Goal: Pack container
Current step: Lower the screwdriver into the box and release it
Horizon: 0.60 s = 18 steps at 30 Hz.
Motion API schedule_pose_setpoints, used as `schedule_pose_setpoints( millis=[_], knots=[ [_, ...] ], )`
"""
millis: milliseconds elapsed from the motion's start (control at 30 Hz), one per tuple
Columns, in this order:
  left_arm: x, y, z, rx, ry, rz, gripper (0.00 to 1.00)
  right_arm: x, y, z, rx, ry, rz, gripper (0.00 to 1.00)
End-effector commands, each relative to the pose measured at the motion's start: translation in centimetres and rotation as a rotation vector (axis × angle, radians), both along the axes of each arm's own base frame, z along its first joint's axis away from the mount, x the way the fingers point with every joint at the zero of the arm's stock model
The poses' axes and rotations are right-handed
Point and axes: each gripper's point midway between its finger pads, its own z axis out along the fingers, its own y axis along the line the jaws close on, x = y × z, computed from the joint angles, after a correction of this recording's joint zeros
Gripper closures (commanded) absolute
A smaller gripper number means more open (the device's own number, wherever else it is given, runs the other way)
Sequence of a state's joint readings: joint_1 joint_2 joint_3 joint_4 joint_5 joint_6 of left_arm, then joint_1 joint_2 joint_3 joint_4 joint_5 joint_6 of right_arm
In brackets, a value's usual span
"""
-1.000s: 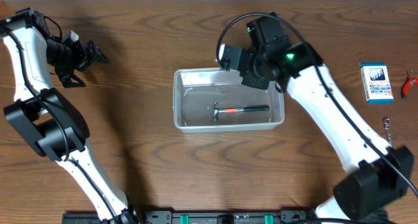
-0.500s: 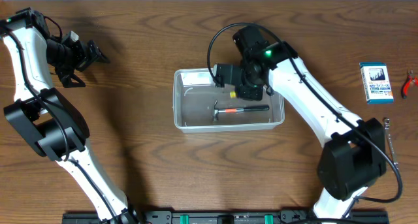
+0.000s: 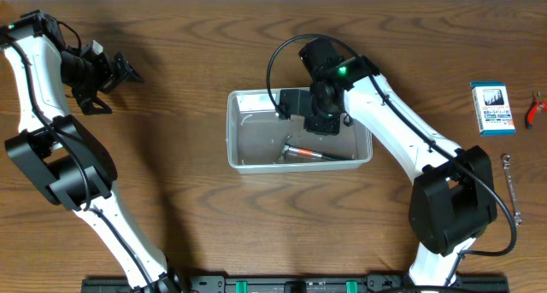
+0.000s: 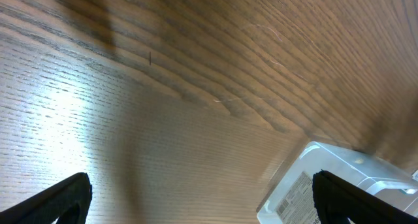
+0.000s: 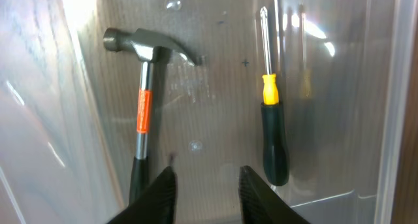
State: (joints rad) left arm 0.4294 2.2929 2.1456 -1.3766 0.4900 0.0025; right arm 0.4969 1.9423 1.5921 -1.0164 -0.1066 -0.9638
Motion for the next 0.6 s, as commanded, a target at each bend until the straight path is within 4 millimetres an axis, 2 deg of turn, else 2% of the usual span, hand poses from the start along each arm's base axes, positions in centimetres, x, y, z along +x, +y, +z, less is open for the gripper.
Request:
schedule_pose_setpoints(
  millis=[0, 67, 100, 133, 167, 267, 333, 433, 567],
  knots=[
    [0.2, 0.4, 1.5, 0.023, -0.037, 0.005, 0.02, 0.8, 1.2, 1.4, 0.041, -0.031, 0.001, 0.58],
    [0.2, 0.4, 1.5, 0.023, -0.037, 0.005, 0.02, 1.6, 1.6, 3.3, 0.073, -0.066, -0.045, 0.48],
    [0.2, 0.4, 1.5, 0.023, -0.037, 0.005, 0.02, 2.2, 1.9, 4.8, 0.1, -0.093, -0.08, 0.39],
    [0.2, 0.4, 1.5, 0.023, -0.037, 0.005, 0.02, 2.6, 2.1, 6.4, 0.124, -0.118, -0.107, 0.24],
    [0.2, 0.4, 1.5, 0.023, -0.037, 0.005, 0.02, 3.1, 2.1, 8.0, 0.143, -0.146, -0.135, 0.01],
    [0.2, 0.4, 1.5, 0.023, -0.037, 0.005, 0.02, 4.3, 0.5, 12.9, 0.175, -0.244, -0.256, 0.01],
    [0.2, 0.4, 1.5, 0.023, -0.037, 0.005, 0.02, 4.9, -1.9, 15.9, 0.167, -0.321, -0.348, 0.01],
    [0.2, 0.4, 1.5, 0.023, -0.037, 0.005, 0.02, 5.3, -7.4, 19.6, 0.128, -0.438, -0.514, 0.01],
    [0.2, 0.4, 1.5, 0.023, -0.037, 0.005, 0.02, 5.0, -15.5, 22.2, 0.109, -0.5, -0.812, 0.01]
  ],
)
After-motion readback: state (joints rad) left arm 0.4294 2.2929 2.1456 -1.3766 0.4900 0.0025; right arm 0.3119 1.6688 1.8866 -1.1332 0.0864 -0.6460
